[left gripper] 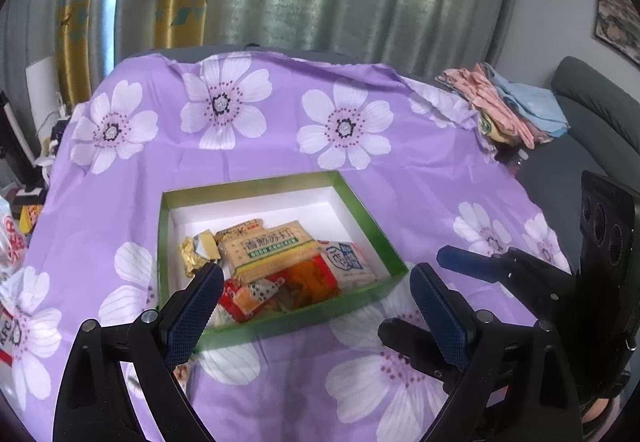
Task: Organize snacks
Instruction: 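Move the right tool to the white peanut snack bag beside the box, then close the right gripper on the white peanut snack bag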
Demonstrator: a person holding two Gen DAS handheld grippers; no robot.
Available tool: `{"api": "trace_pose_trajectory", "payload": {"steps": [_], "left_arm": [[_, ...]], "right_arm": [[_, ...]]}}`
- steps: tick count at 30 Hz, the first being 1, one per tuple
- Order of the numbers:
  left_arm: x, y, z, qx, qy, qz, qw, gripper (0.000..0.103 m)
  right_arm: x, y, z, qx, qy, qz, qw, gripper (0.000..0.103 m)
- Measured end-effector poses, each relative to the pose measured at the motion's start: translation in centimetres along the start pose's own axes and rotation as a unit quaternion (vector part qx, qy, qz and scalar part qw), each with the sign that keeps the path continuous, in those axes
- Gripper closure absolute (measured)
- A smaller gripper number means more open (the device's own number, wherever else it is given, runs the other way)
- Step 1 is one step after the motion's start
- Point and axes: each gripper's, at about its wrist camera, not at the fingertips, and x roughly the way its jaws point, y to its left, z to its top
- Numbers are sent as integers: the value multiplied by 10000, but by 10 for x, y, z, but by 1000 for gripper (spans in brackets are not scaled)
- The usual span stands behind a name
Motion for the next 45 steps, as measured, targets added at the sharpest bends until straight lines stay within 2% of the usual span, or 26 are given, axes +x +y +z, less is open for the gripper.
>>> {"api": "trace_pose_trajectory", "payload": {"steps": [9, 20, 25, 28, 38, 42, 45], "left_arm": [[-29, 11, -26, -160, -103, 48, 9998, 9], [-53, 84, -57, -903, -55, 531, 9945, 9], [-40, 113, -82, -1277, 243, 602, 9897, 9], [-29, 127, -93, -1403, 366, 500, 9882, 9], [4, 146, -108, -1525, 608, 223, 9862, 9], [16, 152, -106, -1456, 685, 196, 9868, 9], [24, 155, -104, -1425, 729, 139, 9870, 13]], "right_arm": [[-10, 23, -29, -33, 90, 283, 9996, 12], [20, 53, -60, 55, 509, 779, 9956, 11], [37, 64, -67, 30, 677, 949, 9932, 11], [49, 70, -71, 32, 793, 1084, 9909, 11], [110, 95, -74, 47, 1194, 1531, 9810, 12], [133, 104, -69, 36, 1275, 1606, 9787, 15], [151, 108, -67, 63, 1377, 1637, 9768, 24]]}}
